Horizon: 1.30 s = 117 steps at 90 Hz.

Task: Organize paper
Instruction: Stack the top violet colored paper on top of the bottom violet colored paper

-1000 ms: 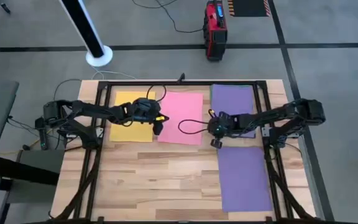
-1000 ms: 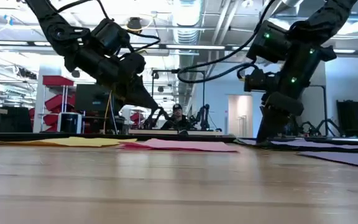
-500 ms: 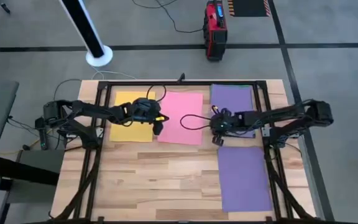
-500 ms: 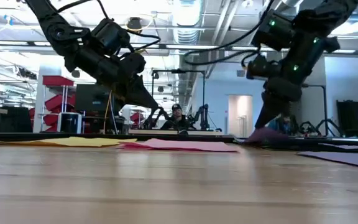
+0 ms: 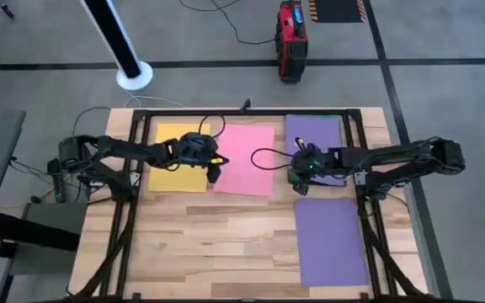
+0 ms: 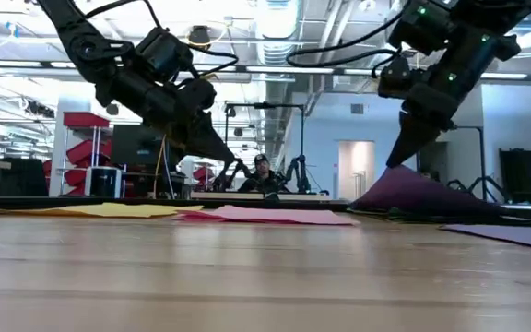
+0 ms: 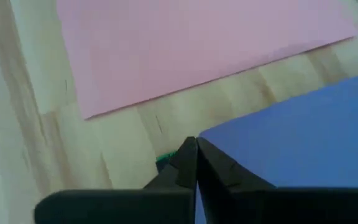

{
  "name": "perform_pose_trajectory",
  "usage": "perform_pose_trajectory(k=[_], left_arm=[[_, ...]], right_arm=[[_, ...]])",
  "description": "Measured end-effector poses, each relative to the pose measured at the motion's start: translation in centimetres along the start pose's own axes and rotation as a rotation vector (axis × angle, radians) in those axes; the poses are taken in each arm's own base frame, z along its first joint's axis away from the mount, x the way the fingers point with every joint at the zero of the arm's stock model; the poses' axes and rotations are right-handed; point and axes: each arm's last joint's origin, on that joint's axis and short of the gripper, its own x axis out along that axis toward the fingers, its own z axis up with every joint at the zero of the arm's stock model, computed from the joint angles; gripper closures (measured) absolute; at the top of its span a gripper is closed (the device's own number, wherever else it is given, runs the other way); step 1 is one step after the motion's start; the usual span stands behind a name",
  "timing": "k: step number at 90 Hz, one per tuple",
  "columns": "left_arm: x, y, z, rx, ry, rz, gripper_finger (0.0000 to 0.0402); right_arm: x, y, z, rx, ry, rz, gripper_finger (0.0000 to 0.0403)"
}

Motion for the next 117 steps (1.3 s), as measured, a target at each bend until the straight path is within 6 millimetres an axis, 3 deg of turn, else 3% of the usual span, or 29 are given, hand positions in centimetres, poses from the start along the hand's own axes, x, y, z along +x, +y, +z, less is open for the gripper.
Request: perform_pose_trajectory(k=[61, 91, 117], left_arm=[[0.0, 0.0, -0.3, 0.019, 0.039, 0.002, 0.0392], [0.0, -0.1, -0.5, 0.026, 0.060, -0.020, 0.0329], [0.0, -0.1, -0.5, 0.001, 0.065, -0.019, 0.0320]], right_arm=[[0.0, 0.1, -0.3, 0.001, 0.034, 0.033, 0.0403], [-0.6, 0.5, -0.9, 0.062, 0.206, 0.234, 0.0403], [-2.1, 1.6, -0.3, 0.135, 0.342, 0.508, 0.0403]])
